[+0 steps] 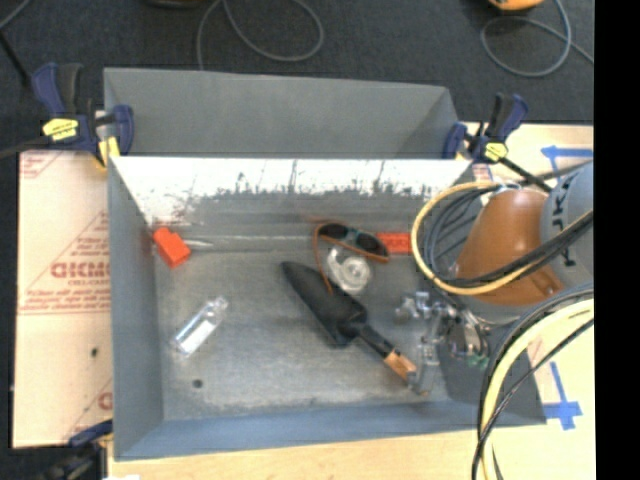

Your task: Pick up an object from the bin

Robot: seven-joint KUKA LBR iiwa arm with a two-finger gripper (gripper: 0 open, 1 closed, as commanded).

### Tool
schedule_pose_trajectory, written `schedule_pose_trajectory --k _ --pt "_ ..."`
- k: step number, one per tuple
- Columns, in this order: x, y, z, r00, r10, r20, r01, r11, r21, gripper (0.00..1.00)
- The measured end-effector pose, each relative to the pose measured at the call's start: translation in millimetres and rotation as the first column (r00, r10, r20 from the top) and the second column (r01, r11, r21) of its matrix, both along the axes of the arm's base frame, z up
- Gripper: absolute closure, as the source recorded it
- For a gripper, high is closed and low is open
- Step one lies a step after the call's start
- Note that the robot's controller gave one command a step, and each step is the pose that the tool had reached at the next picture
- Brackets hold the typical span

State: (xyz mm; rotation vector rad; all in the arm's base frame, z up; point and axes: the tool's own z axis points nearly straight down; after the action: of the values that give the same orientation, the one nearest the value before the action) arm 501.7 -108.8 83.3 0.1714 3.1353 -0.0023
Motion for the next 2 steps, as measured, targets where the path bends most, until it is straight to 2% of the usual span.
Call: schedule_pose_trajectory --k 1,2 --pt "-9.3 2.0 -11.0 0.997 0.074 0.006 -0.074 0.997 -0.002 1.0" --pt "-9.2 2.0 -11.0 0.997 0.076 0.006 -0.076 0.997 -0.003 1.0"
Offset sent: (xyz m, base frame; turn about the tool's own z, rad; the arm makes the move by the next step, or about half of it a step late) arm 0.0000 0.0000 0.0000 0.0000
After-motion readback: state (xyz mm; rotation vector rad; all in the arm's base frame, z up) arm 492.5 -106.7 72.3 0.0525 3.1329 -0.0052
